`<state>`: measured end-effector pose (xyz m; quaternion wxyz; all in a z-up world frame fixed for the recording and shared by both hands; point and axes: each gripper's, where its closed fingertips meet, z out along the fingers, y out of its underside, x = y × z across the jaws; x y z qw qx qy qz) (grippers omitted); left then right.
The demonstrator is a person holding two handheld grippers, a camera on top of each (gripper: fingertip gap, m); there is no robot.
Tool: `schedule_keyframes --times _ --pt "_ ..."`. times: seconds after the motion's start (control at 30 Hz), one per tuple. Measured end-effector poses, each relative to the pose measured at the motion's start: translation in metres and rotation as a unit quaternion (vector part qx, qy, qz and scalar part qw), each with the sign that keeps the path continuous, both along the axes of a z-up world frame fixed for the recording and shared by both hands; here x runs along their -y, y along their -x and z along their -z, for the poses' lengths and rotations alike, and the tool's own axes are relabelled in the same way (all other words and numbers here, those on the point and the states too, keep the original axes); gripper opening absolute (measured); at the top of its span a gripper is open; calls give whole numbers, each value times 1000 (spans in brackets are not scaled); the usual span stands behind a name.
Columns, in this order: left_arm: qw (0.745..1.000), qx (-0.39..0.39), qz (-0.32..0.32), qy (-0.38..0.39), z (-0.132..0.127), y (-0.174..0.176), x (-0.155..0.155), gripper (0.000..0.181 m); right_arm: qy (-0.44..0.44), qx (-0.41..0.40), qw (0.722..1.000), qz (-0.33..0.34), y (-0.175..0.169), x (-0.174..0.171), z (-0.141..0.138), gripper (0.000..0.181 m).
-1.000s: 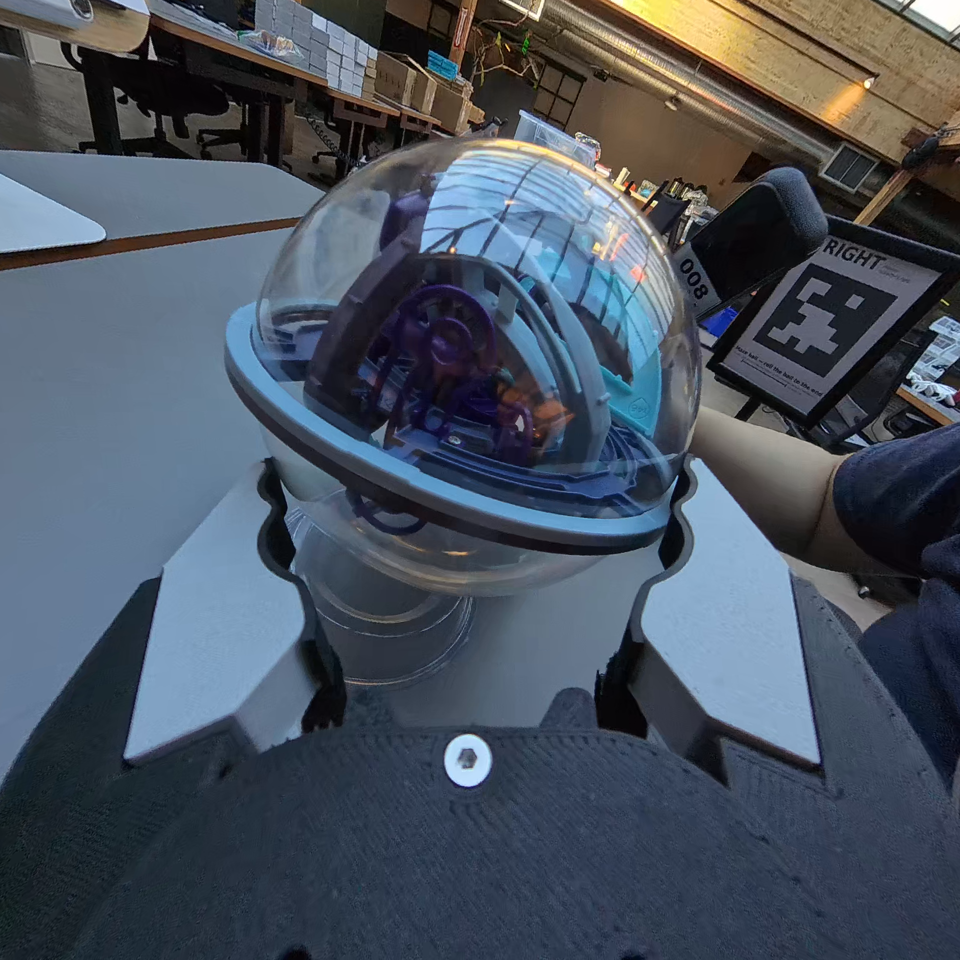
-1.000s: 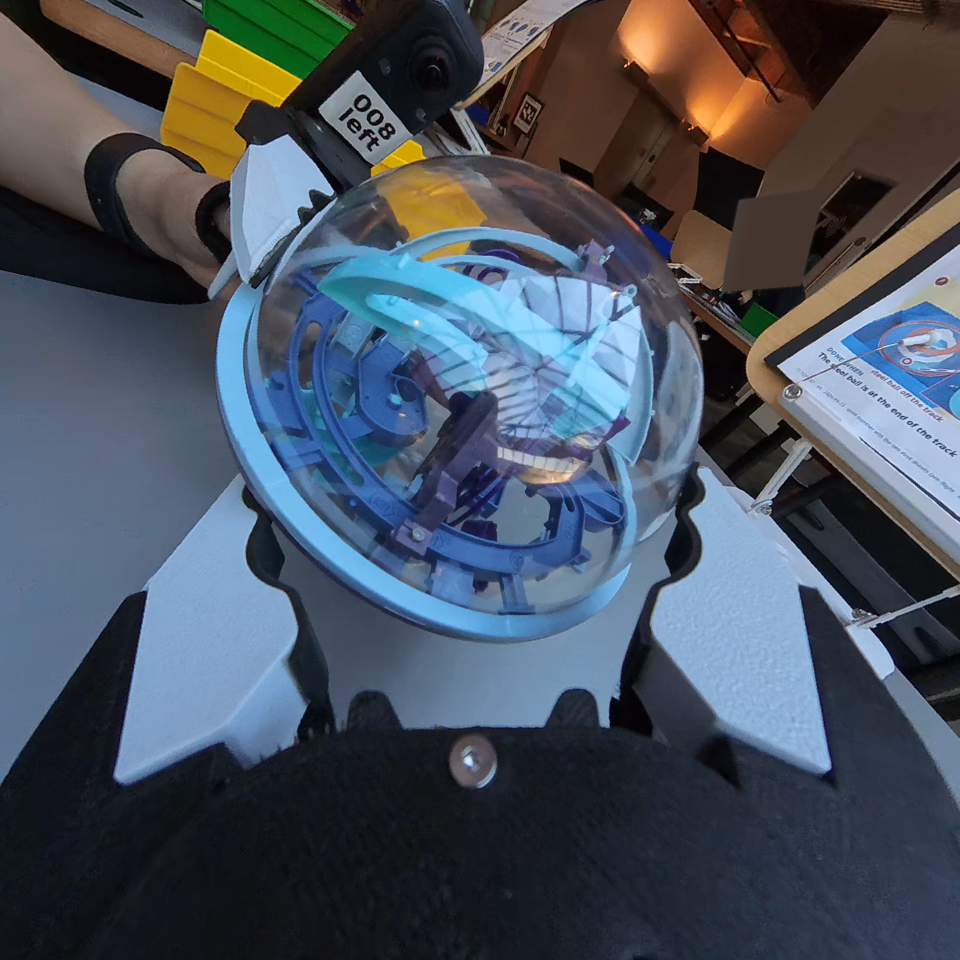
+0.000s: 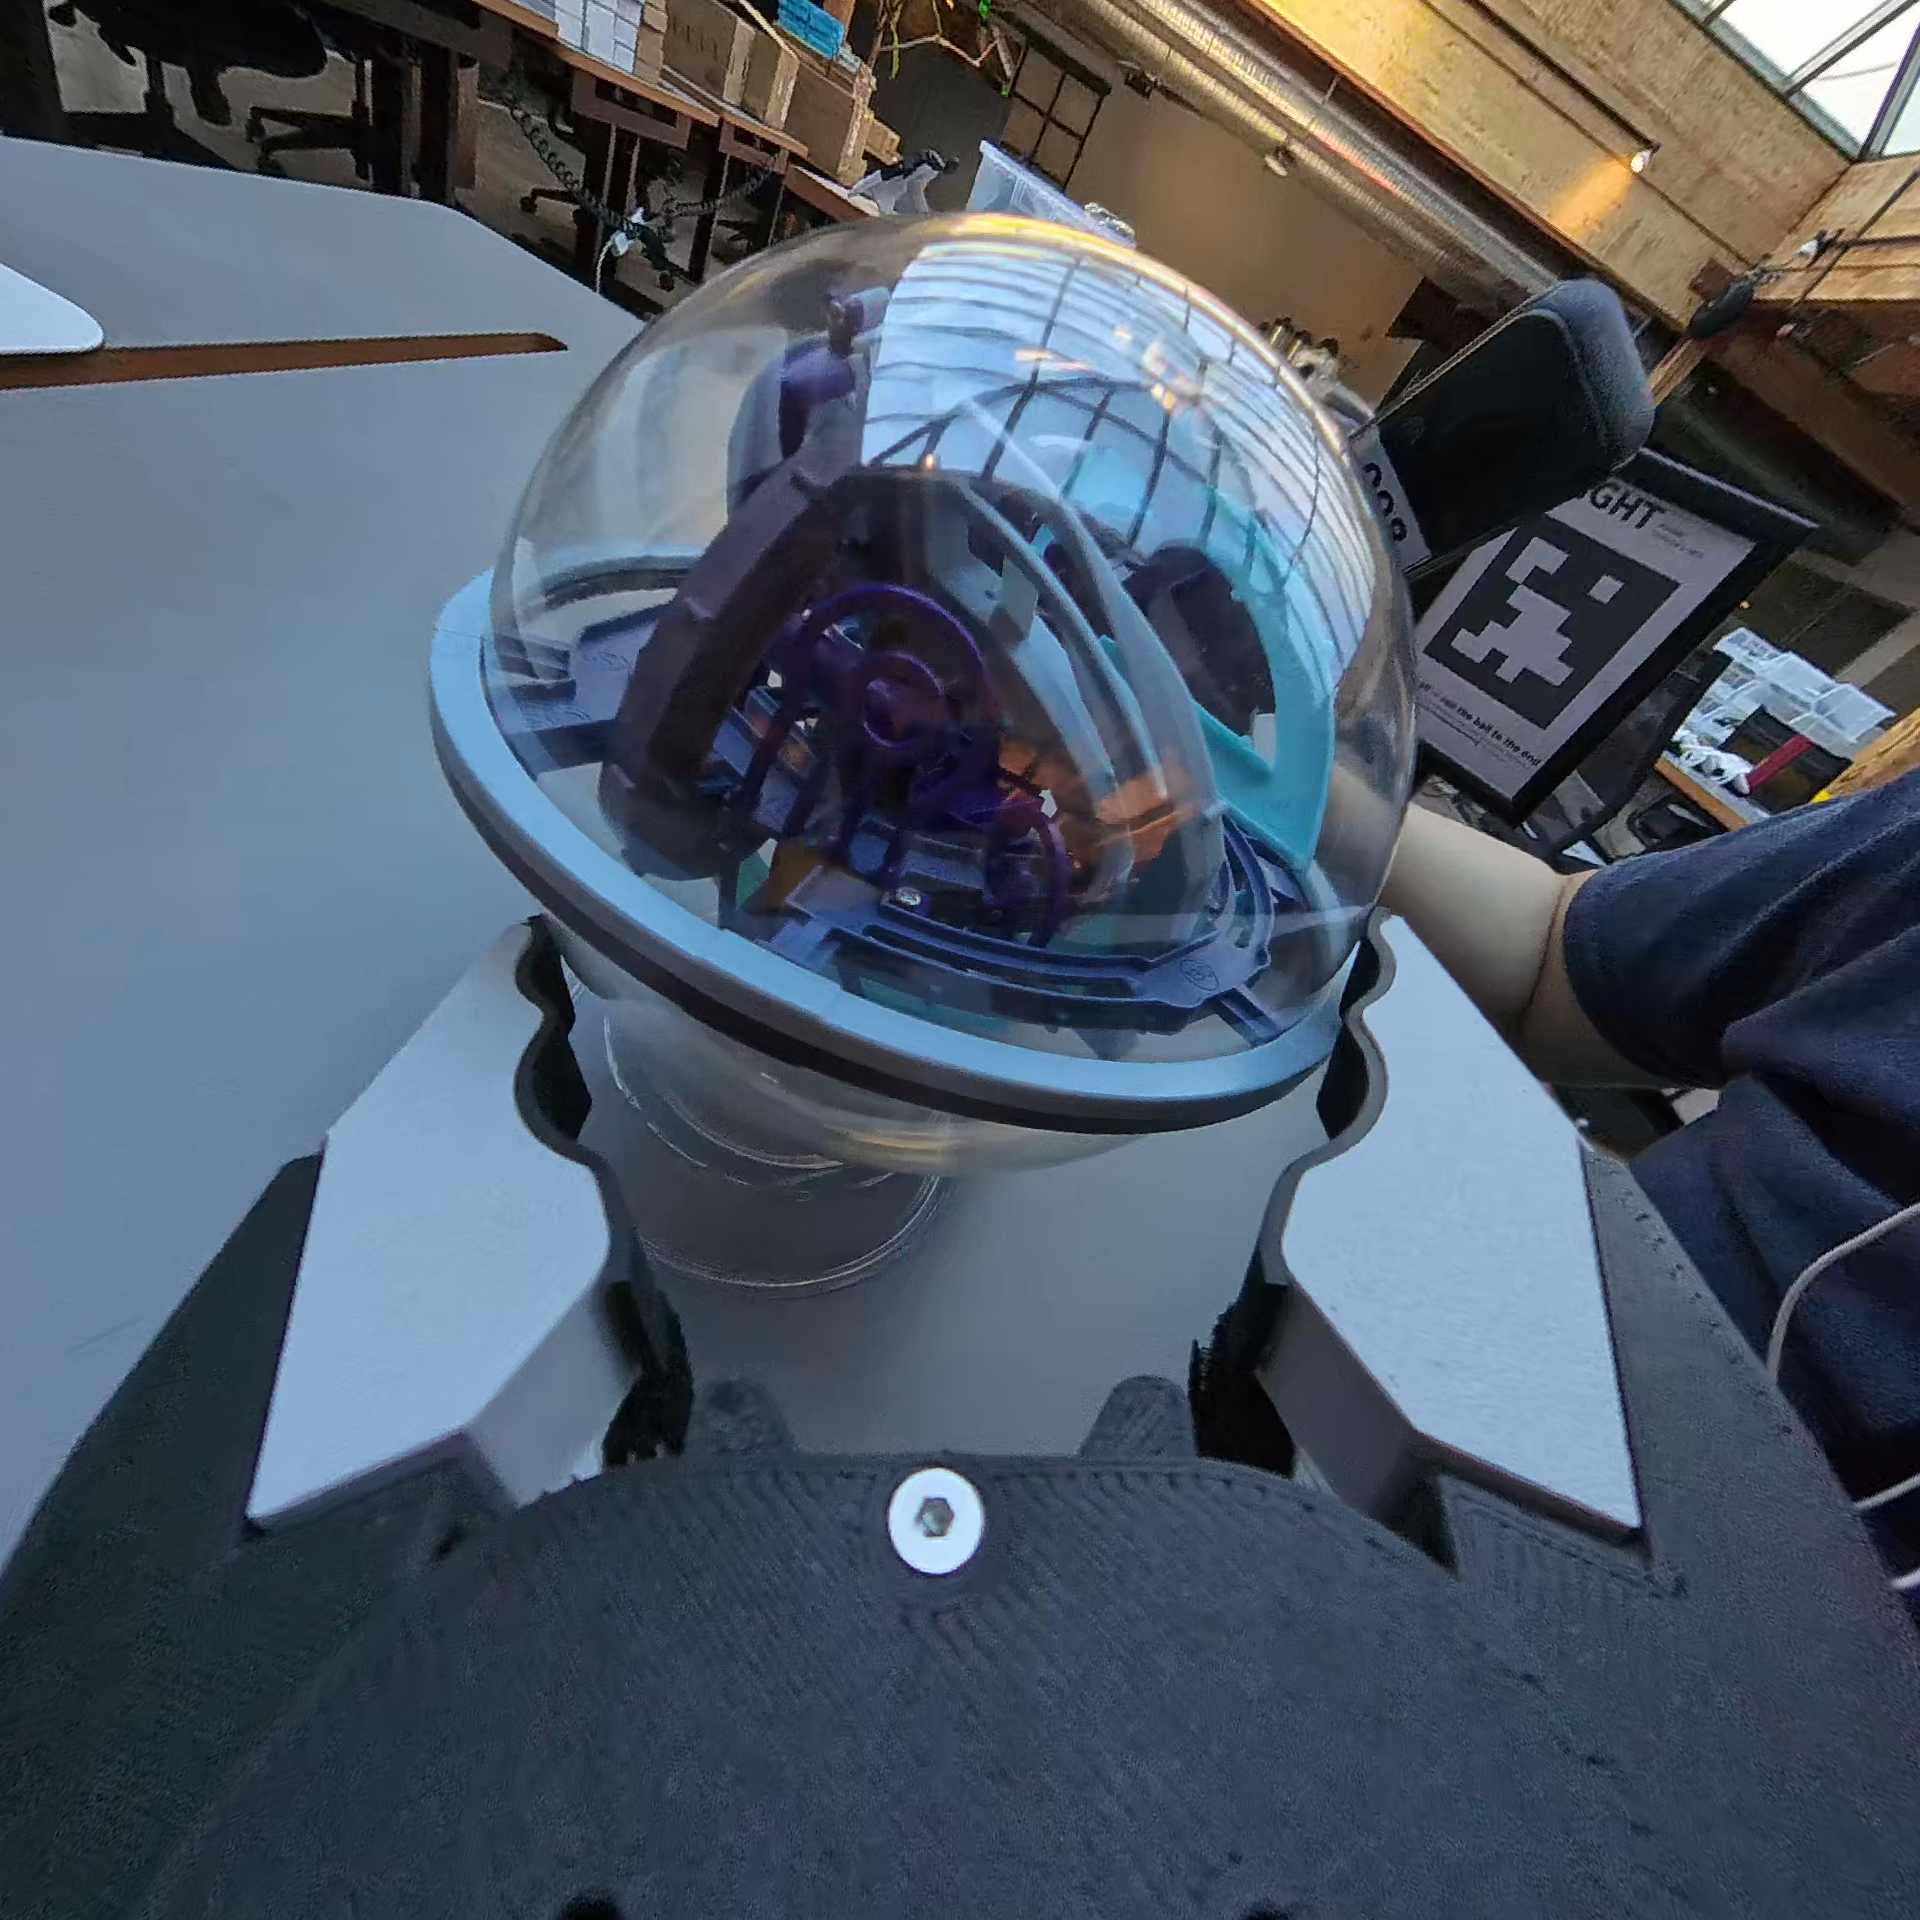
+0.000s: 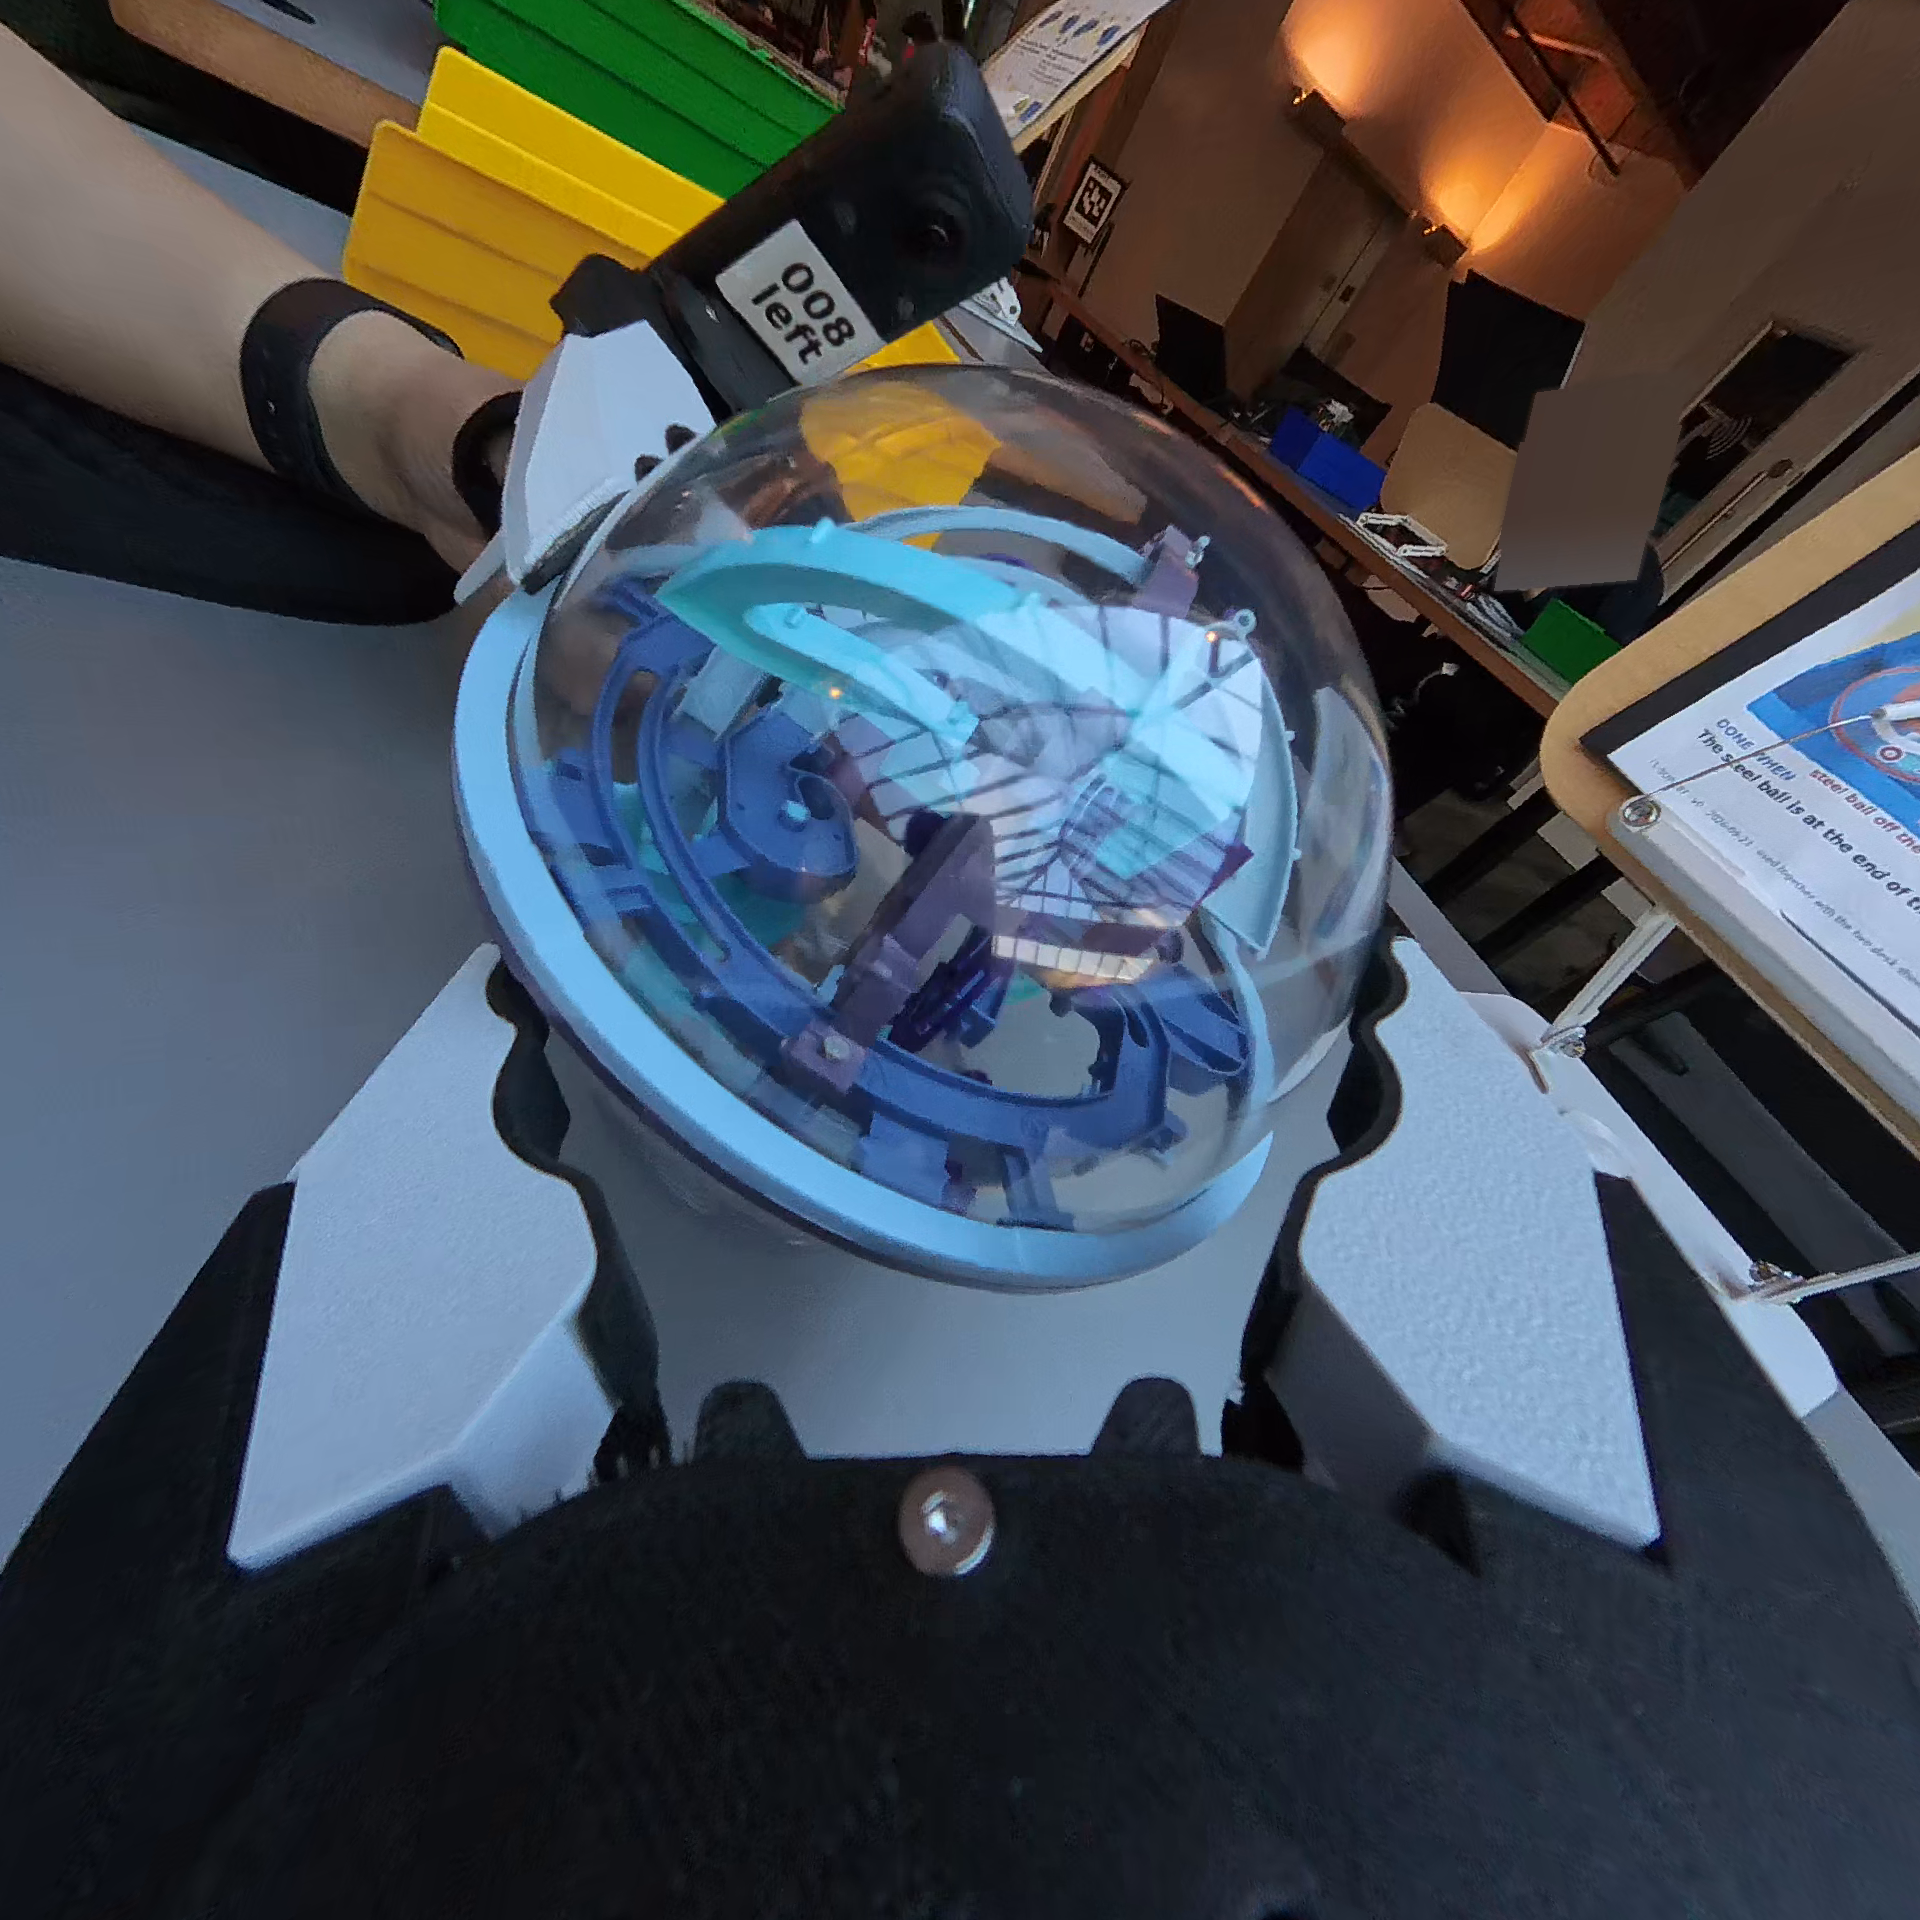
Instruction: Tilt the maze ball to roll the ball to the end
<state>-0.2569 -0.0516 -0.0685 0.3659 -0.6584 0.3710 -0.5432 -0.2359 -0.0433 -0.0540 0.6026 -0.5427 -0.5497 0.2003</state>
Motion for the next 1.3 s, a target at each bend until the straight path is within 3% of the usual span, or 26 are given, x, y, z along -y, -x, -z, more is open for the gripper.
schedule_keyframes --times 0.43,0.8,1.3 --pt "1000 2 -2 13 -1 -2 2 144 12 -12 1000 -1 -2 3 -1 151" --pt "995 43 18 88 -5 -2 2 144 55 -60 997 -14 0 4 -12 151" --pt "995 21 6 99 5 -2 -2 144 85 -42 995 -7 0 -3 2 151"
